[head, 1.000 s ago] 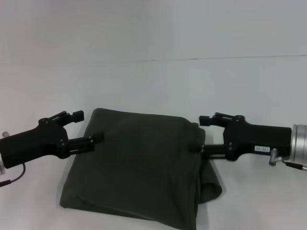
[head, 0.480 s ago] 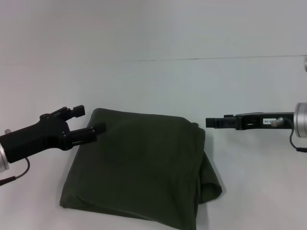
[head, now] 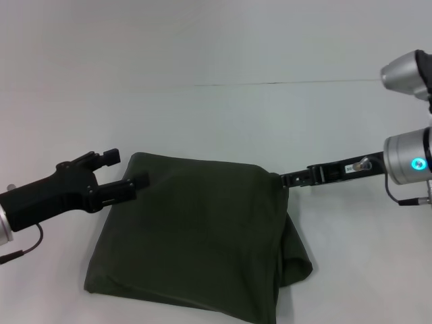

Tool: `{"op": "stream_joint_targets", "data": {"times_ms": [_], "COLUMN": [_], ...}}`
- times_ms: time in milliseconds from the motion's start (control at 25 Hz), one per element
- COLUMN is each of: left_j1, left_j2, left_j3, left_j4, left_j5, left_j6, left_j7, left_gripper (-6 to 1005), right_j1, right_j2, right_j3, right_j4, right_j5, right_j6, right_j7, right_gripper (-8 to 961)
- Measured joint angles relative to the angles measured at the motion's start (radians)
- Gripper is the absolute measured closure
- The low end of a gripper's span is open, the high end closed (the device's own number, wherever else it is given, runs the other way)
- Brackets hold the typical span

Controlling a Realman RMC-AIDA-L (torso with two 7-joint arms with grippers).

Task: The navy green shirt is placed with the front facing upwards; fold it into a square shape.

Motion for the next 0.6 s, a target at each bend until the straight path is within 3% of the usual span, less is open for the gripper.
{"op": "stream_joint_targets", "data": {"times_ms": [160, 600], "left_j1": [-0.001, -0.010], "left_j2": [-0.001, -0.002], "left_j3": [0.000, 0.004], "left_j4": [-0.004, -0.012], "left_j5": [0.000, -0.023], "left_j6": [0.000, -0.006], "left_j7": [0.001, 0.006], "left_gripper": [36, 36], "right_j1": [0.005, 0.021], "right_j2": [0.014, 0.023], "right_j3": [-0.021, -0.102], "right_j4": [0.002, 0.000], "right_j5": [-0.006, -0.009], "right_j6": [0.033, 0.075], "right_j7": [0.001, 0.010], "right_gripper": [35, 122]}}
